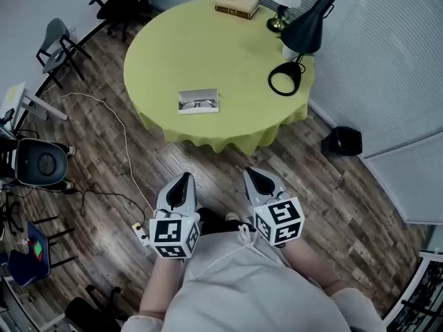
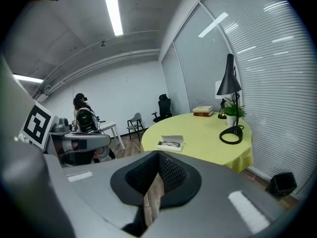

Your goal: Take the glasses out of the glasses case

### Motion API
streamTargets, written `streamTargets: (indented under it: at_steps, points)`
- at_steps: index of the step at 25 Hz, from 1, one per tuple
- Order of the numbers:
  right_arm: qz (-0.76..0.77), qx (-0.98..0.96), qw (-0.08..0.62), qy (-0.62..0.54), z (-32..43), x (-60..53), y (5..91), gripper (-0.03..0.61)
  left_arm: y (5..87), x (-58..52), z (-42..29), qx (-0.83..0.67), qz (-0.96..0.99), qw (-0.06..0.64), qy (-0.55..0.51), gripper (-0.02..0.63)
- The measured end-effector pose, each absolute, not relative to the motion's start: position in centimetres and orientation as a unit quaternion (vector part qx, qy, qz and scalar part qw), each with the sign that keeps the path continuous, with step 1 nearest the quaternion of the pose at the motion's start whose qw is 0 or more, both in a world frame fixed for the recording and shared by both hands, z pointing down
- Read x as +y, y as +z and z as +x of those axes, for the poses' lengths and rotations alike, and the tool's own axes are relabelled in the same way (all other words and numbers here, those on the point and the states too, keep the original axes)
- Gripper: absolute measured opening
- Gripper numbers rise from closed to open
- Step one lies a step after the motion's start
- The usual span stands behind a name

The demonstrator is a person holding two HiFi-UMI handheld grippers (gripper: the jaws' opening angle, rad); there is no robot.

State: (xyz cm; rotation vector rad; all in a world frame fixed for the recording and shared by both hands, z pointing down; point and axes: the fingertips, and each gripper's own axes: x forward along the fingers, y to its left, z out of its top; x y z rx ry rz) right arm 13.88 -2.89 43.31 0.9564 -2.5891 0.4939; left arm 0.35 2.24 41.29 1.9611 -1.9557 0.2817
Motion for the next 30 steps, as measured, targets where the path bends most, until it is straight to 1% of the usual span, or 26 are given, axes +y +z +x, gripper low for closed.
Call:
streamTargets:
  at_steps: [7,14,21,30]
  points:
    - [0.339,-0.904,0.186,0.184,11.6,-8.5,45.0,0.000,42.6,-4.3,-2.7,-0.687,0.694,0.188,0.103,0.006]
    - [0.363,-0.893,0.191,0.183,7.3,-16.3,44.9,-0.001,42.9,-13.0,-7.1,-0.663,0.717,0.188,0.099,0.006]
    - [0.397,-0.878,0.185,0.191,2.5,-22.9,45.1,0.000,44.7,-20.1,-11.3,-0.616,0.754,0.176,0.147,0.006]
    - [0.413,-0.861,0.208,0.213,-1.0,-27.9,49.0,0.000,50.0,-25.8,-14.3,-0.565,0.778,0.201,0.187,0.006]
